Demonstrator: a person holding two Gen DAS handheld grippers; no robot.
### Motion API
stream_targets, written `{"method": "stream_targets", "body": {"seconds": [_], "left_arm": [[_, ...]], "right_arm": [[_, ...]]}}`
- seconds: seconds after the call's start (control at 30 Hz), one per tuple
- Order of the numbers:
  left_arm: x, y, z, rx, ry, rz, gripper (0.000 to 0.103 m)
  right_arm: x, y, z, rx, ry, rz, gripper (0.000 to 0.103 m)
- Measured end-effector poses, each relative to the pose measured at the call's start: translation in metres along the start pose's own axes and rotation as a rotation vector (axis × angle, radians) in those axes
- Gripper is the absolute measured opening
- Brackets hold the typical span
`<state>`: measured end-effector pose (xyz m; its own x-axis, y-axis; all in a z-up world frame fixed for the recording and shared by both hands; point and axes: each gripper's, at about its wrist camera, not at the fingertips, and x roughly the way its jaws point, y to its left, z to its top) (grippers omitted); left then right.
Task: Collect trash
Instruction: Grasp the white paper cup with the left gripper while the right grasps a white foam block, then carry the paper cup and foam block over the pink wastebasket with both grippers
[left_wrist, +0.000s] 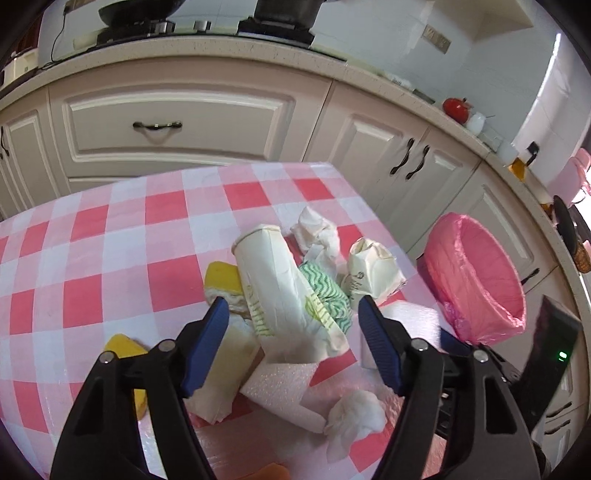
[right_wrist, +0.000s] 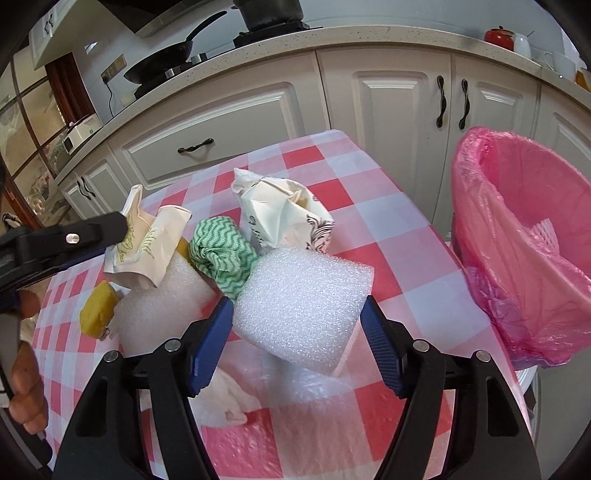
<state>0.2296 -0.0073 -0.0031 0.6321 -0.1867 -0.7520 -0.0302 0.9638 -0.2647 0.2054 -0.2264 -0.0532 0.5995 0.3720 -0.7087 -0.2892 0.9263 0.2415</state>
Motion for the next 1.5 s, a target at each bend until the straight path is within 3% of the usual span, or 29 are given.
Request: {"method": "stream_targets", "body": {"seconds": [0.2, 0.37, 0.6, 1.17, 1.5], "left_arm": [[0.015, -0.001, 0.003, -0.024, 0.044, 0.019, 0.066], [0.025, -0.002, 0.003, -0.026, 0.086, 0.057, 0.054], [0.026, -0.005, 0.000, -0.016, 0.104, 0.060, 0.052], [-0.001, -0.010, -0.006, -0.018, 0.050, 0.061, 0.048], [-0.016, -0.041, 0.009, 0.033, -0.003, 0.012, 0.048]], "right_arm": [[-0.013, -0.009, 0.002, 0.009, -0.023, 0.002, 0.067], [-0.023, -0.013, 0.004, 0.013, -0.042, 0.008, 0.067], [-0.033, -0.015, 0.005, 0.011, -0.062, 0.010, 0.067], [-0.061, -0.013, 0.012, -0.004, -0.116, 0.027, 0.067], [-0.094, -0.028, 0.031, -0.011, -0.198, 0.007, 0.067]]}}
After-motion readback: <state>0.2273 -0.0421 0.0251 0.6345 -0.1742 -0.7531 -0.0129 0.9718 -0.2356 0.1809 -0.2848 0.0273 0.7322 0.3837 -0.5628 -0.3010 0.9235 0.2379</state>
